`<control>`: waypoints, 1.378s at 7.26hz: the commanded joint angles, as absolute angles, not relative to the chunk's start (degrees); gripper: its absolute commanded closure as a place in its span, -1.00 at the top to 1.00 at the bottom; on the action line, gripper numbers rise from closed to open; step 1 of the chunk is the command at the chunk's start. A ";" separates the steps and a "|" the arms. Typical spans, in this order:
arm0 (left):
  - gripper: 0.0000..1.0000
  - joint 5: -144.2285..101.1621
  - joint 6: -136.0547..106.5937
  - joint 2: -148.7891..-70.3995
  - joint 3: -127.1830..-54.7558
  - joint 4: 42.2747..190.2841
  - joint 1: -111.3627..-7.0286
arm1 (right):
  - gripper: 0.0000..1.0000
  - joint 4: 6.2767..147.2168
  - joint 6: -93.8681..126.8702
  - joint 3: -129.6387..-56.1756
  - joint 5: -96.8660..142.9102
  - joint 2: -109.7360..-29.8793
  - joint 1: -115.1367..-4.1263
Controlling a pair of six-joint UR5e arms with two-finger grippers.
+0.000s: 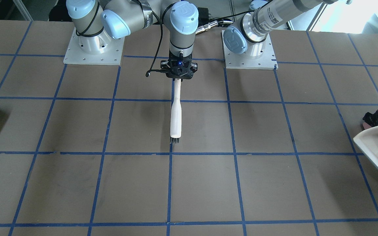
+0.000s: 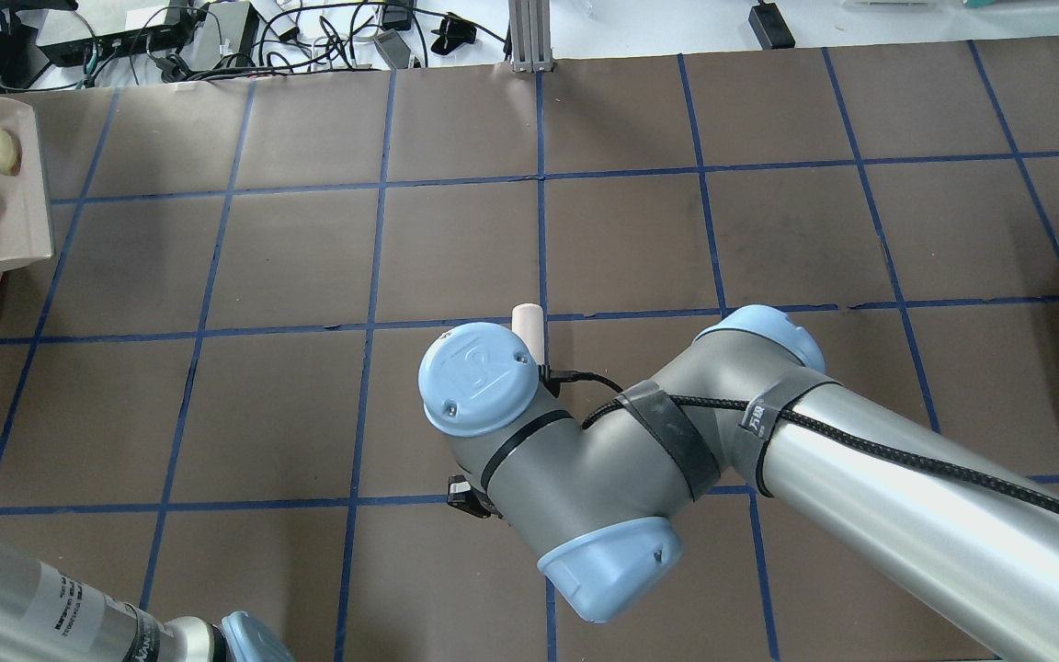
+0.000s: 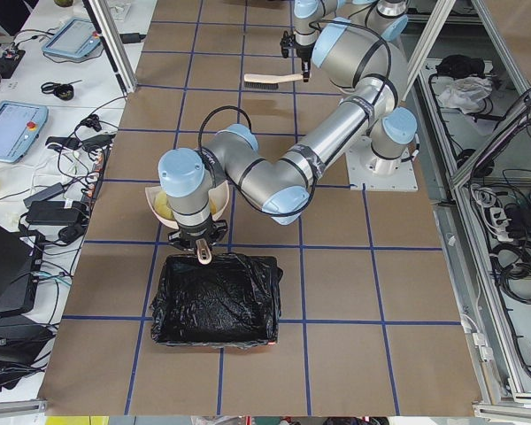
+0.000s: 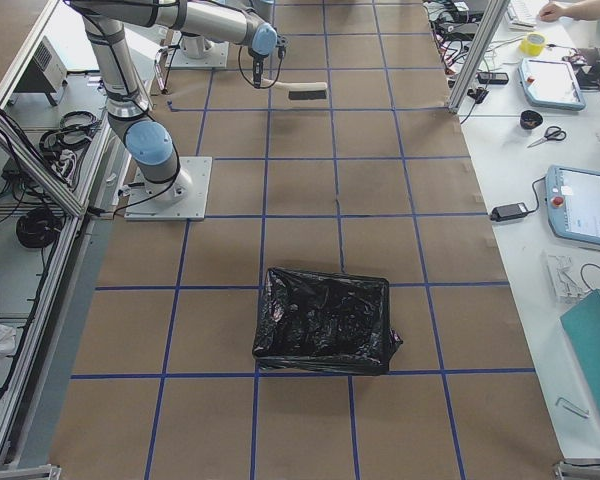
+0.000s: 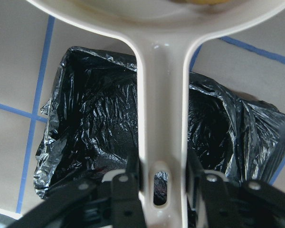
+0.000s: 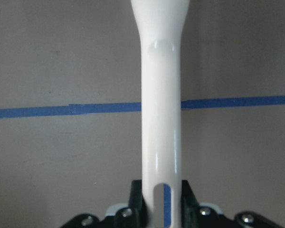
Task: Sweep and dump trash in nearest bin
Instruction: 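Tip the dustpan over the bin with the left gripper to dump the items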
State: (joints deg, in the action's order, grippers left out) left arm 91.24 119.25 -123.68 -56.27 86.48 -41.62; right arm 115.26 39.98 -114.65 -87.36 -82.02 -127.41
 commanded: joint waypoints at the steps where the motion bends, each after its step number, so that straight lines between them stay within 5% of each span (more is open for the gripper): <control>1: -1.00 88.53 119.97 -125.59 -52.04 88.51 -37.55 | -1.00 116.01 42.26 -116.88 -85.96 -82.27 -127.35; 6: -1.00 88.77 125.65 -133.23 -38.87 88.78 -32.62 | -1.00 117.42 44.12 -118.12 -85.69 -82.27 -127.35; 10: -1.00 89.73 136.63 -136.58 -37.44 72.74 -29.89 | -0.89 117.60 43.95 -118.83 -84.64 -82.00 -127.44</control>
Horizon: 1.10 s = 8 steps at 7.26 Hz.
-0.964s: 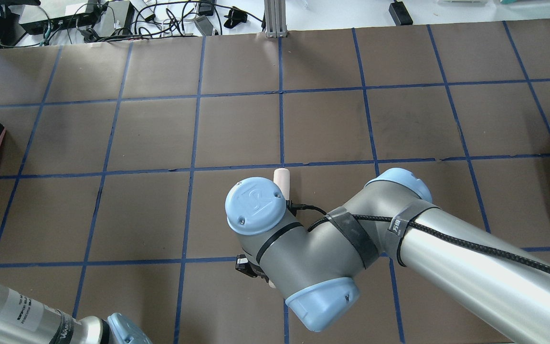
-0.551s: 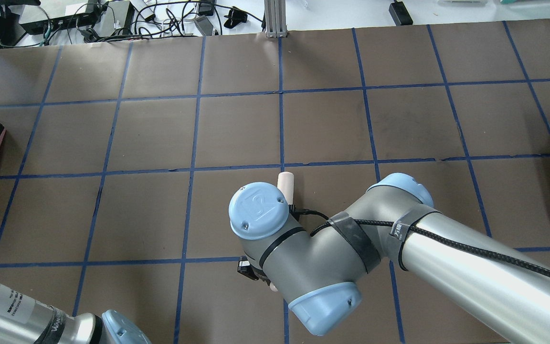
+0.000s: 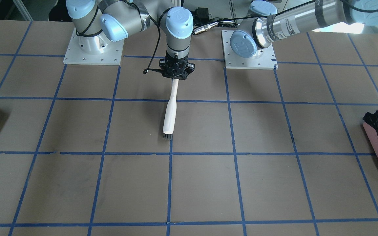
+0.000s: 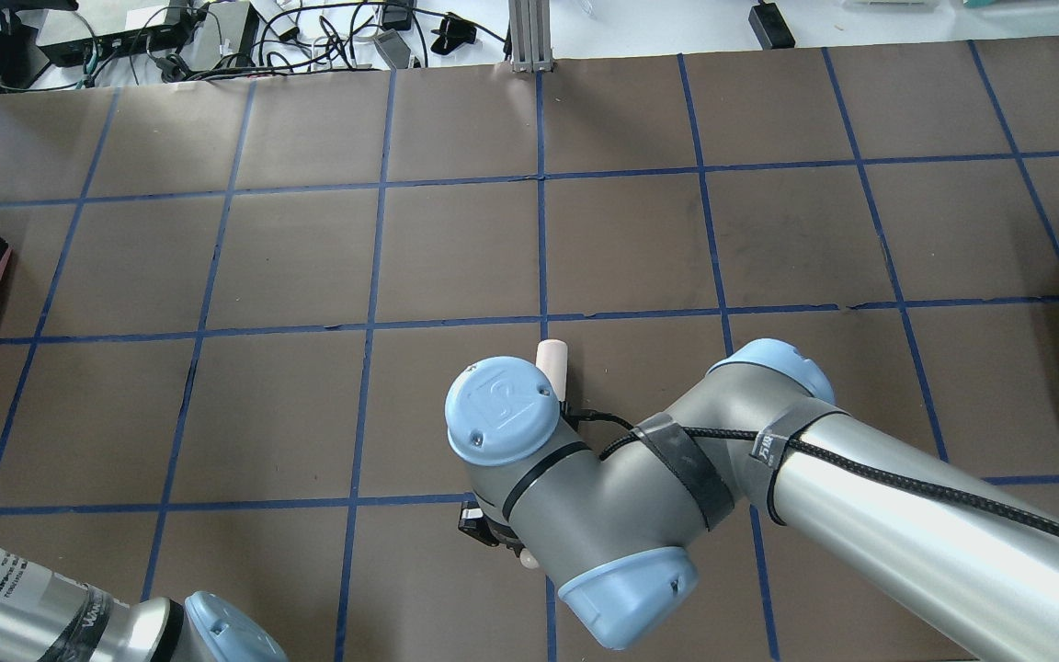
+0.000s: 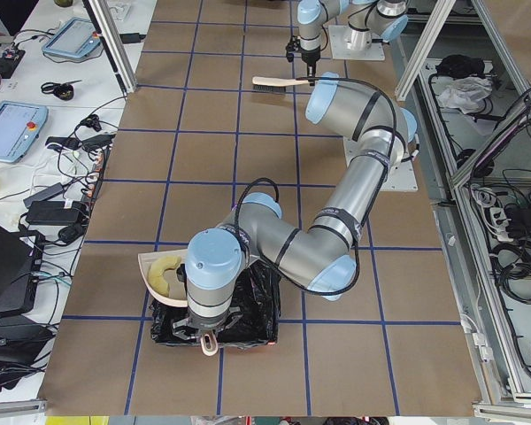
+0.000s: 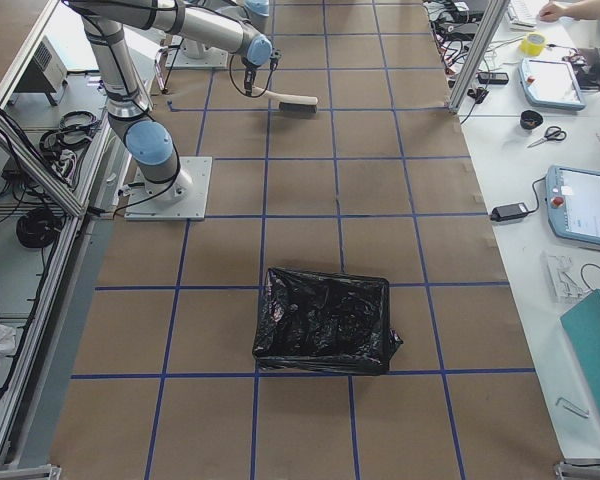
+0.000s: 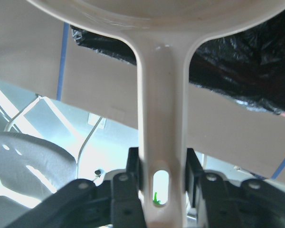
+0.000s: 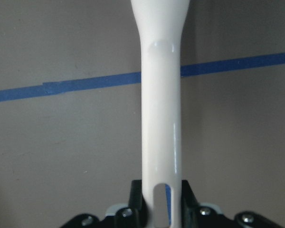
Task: Sweep and dump trash in nearest bin
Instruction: 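Tip the dustpan over the bin with the left gripper to dump the items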
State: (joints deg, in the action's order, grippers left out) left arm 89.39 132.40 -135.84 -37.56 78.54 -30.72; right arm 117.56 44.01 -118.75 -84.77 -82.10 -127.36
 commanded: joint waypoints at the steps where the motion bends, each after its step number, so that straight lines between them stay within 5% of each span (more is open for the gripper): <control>1: -1.00 89.82 137.10 -136.76 -37.44 70.77 -29.62 | -0.68 117.68 44.12 -118.83 -84.73 -82.00 -127.44; 4: -1.00 90.26 137.20 -137.02 -37.62 66.55 -29.62 | 0.51 117.86 44.56 -118.74 -84.90 -81.91 -127.18; 8: -1.00 90.26 140.10 -137.20 -38.32 59.61 -29.62 | 0.95 117.77 44.91 -117.17 -86.65 -82.79 -126.74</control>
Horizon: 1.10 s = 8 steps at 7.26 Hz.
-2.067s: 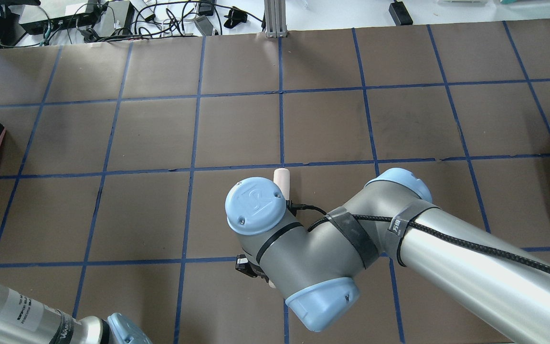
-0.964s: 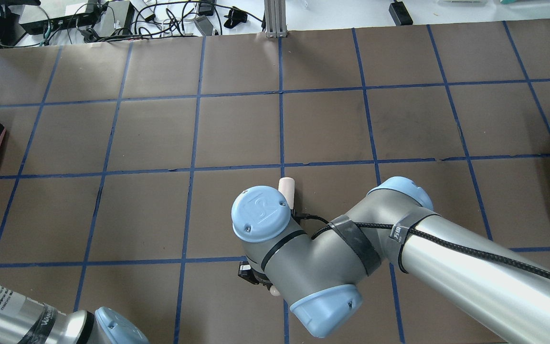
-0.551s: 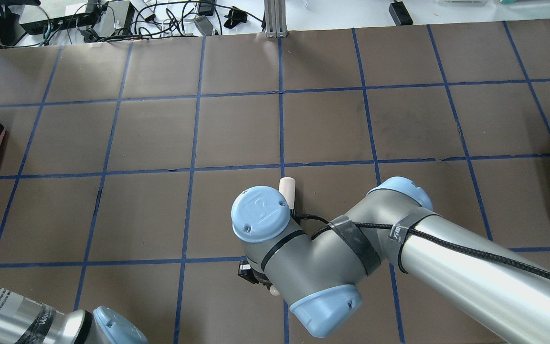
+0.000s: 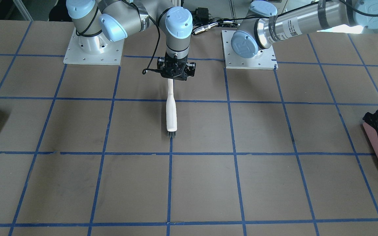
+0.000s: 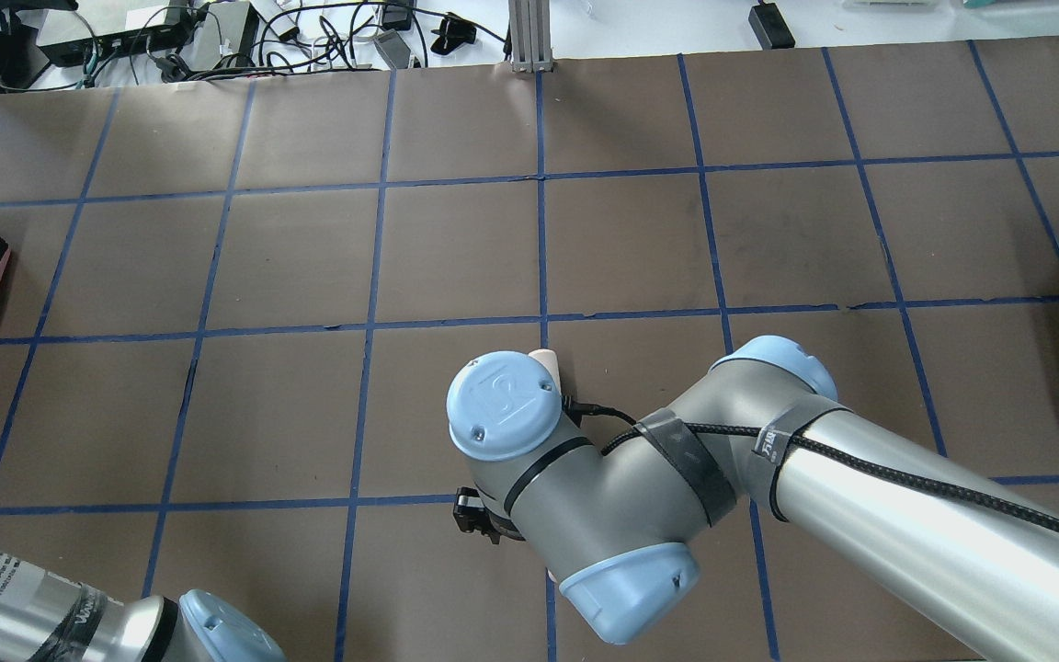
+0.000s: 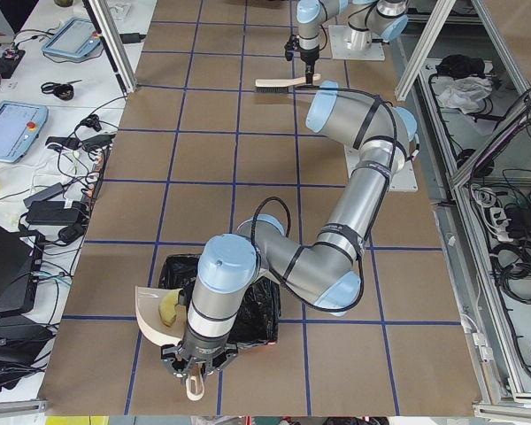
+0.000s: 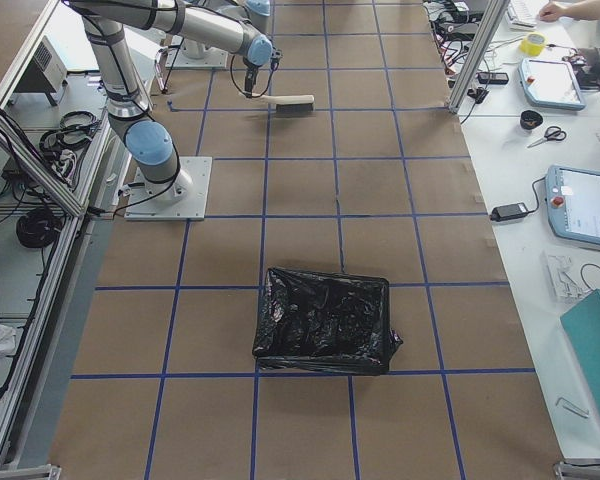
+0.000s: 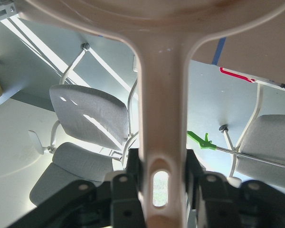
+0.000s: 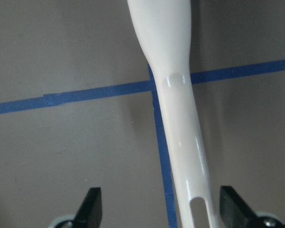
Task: Sweep and dump trash in nearest bin
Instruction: 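Release the brush on the table with the right gripper while the left holds the dustpan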
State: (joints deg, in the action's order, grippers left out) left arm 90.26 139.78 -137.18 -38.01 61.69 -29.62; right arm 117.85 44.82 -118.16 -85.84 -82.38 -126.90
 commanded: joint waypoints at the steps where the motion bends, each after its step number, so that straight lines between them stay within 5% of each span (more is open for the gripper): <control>1: -1.00 90.26 140.10 -137.20 -38.93 58.02 -29.62 | 0.99 116.82 44.30 -114.81 -89.97 -82.88 -126.48; 5: -1.00 95.51 142.12 -134.49 -42.71 49.83 -31.54 | 1.00 111.13 35.81 -111.98 -90.35 -91.46 -121.75; 8: -1.00 99.58 142.73 -131.41 -46.57 48.53 -33.40 | 1.00 94.34 24.47 -101.90 -91.14 -95.62 -111.74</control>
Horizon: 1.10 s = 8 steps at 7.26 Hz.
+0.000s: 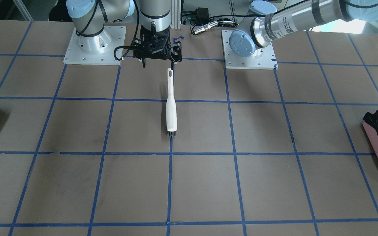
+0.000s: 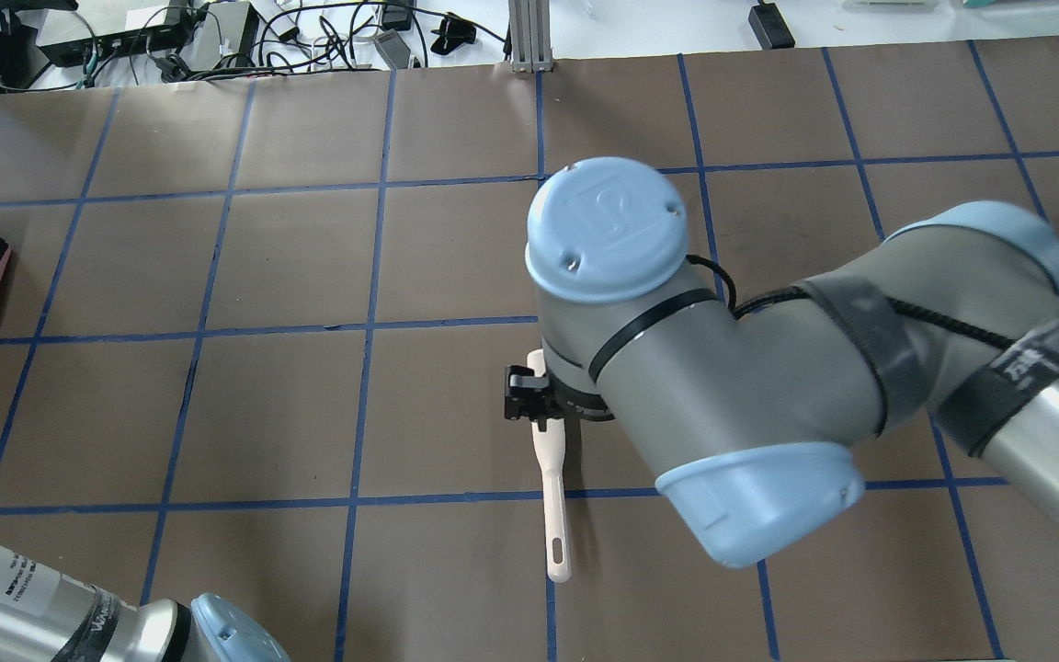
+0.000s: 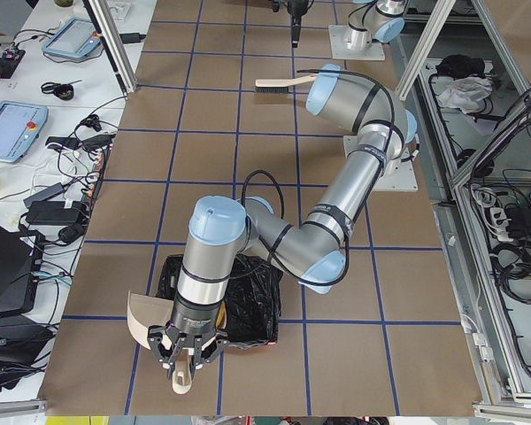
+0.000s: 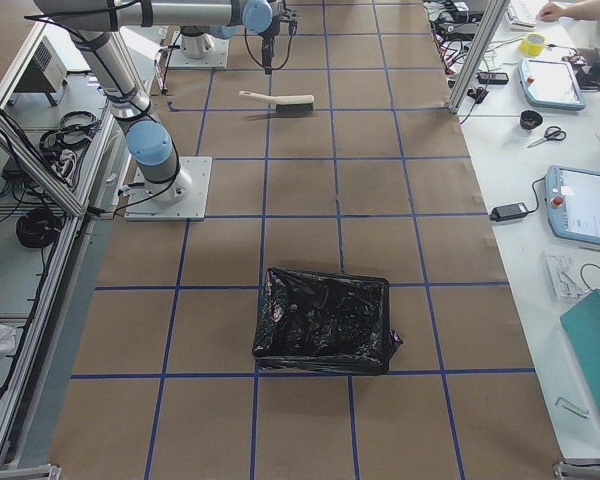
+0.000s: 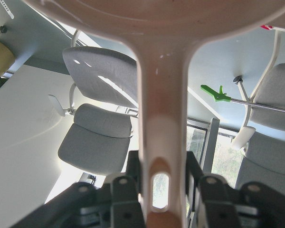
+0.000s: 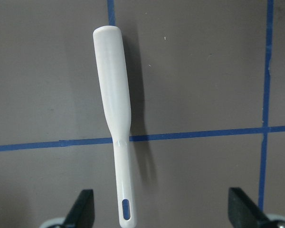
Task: Sweep and dump trash in nearest bin
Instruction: 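Release the brush on the table with the right gripper while the left holds the dustpan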
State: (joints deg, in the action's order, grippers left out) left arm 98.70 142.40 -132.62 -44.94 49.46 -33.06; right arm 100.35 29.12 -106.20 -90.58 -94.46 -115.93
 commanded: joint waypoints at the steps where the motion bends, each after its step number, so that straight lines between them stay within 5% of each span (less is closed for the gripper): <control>1: -1.00 99.58 143.78 -130.61 -47.10 47.21 -33.49 | 1.00 94.05 21.13 -100.13 -93.75 -95.97 -109.27; 8: -1.00 99.93 144.84 -130.25 -48.78 42.81 -33.49 | 1.00 95.70 13.71 -92.99 -92.20 -95.80 -95.98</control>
